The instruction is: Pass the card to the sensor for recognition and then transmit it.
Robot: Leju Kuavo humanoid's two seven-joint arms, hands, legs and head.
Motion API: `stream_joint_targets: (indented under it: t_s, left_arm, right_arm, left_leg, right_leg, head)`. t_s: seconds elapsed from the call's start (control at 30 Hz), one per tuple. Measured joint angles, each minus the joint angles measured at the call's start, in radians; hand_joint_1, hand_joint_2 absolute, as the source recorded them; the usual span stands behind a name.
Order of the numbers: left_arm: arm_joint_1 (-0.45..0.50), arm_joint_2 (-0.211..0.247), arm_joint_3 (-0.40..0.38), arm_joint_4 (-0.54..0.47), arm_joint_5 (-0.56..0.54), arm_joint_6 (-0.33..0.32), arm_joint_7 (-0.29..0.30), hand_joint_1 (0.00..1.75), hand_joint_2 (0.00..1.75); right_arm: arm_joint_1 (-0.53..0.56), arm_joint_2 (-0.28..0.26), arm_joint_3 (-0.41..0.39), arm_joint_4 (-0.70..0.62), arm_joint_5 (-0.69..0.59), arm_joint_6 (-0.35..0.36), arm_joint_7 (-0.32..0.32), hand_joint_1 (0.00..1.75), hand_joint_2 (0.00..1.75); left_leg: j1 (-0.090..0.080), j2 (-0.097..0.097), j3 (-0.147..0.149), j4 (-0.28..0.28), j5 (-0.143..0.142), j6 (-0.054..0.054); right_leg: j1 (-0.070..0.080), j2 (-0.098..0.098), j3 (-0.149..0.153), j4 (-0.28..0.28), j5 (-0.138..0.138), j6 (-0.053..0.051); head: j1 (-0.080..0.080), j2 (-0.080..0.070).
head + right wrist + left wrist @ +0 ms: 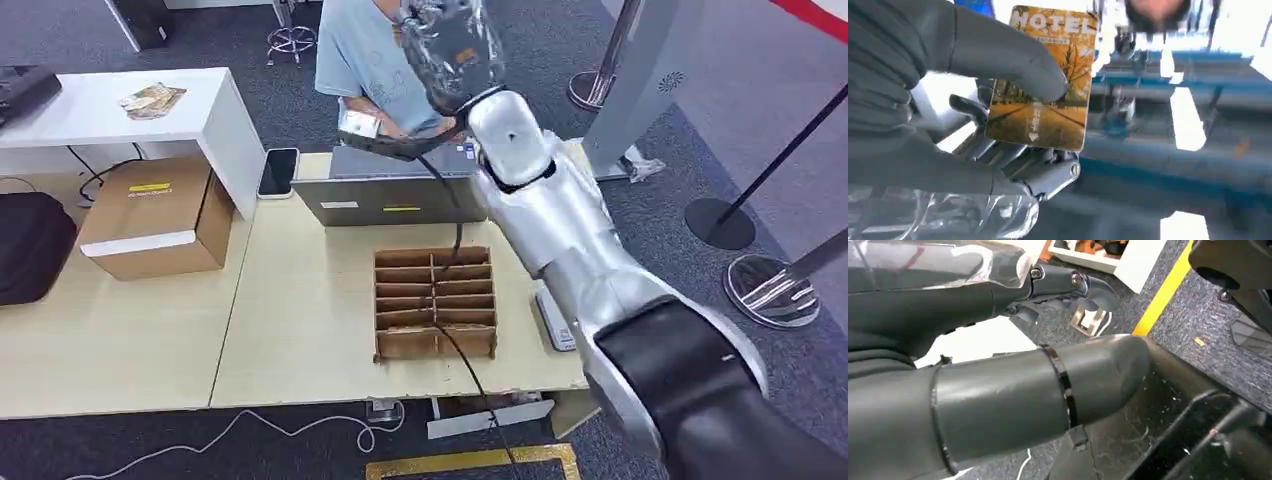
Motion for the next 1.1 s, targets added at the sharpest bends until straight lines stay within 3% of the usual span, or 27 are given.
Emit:
stream_joint_targets:
  t_s: [0.13, 0.3, 0.53, 1.1]
  left_arm:
    - [0.000, 0.000, 0.000, 0.000, -0.004, 0.000, 0.026, 0.00, 0.00]
    - [0.001, 0.000, 0.000, 0.000, 0.013, 0.000, 0.032, 0.00, 0.00]
    - [0.010, 0.004, 0.023, 0.001, 0.064, -0.003, 0.023, 0.00, 0.00]
    - [0.030, 0.009, 0.074, 0.005, 0.103, -0.003, 0.030, 0.00, 0.00]
  right_arm:
    - [-0.064, 0.058, 0.073, 0.116, -0.044, 0.237, 0.090, 1.75, 1.75]
    - [-0.123, 0.079, 0.072, 0.205, -0.140, 0.413, 0.175, 1.75, 1.75]
    - [-0.152, 0.074, 0.032, 0.253, -0.181, 0.464, 0.200, 1.75, 1.75]
    - [-0.155, 0.015, -0.030, 0.292, -0.219, 0.444, 0.196, 1.75, 1.75]
  left_leg:
    - [0.000, -0.001, -0.001, 0.000, 0.000, 0.000]
    - [0.000, -0.001, -0.001, 0.000, 0.000, 0.000]
    - [0.000, -0.001, -0.001, 0.000, 0.000, 0.000]
    - [0.000, -0.001, -0.001, 0.000, 0.000, 0.000]
  right_leg:
    - [0.000, -0.002, 0.000, 0.000, 0.000, 0.000]
    - [0.000, -0.001, 0.000, 0.000, 0.000, 0.000]
    - [0.000, -0.001, 0.000, -0.001, 0.000, 0.000]
    - [0.000, -0.001, 0.000, 0.000, 0.000, 0.000]
  head:
    - [0.000, 0.000]
    - [0.000, 0.000]
    - [0.000, 0.000]
    - [0.000, 0.000]
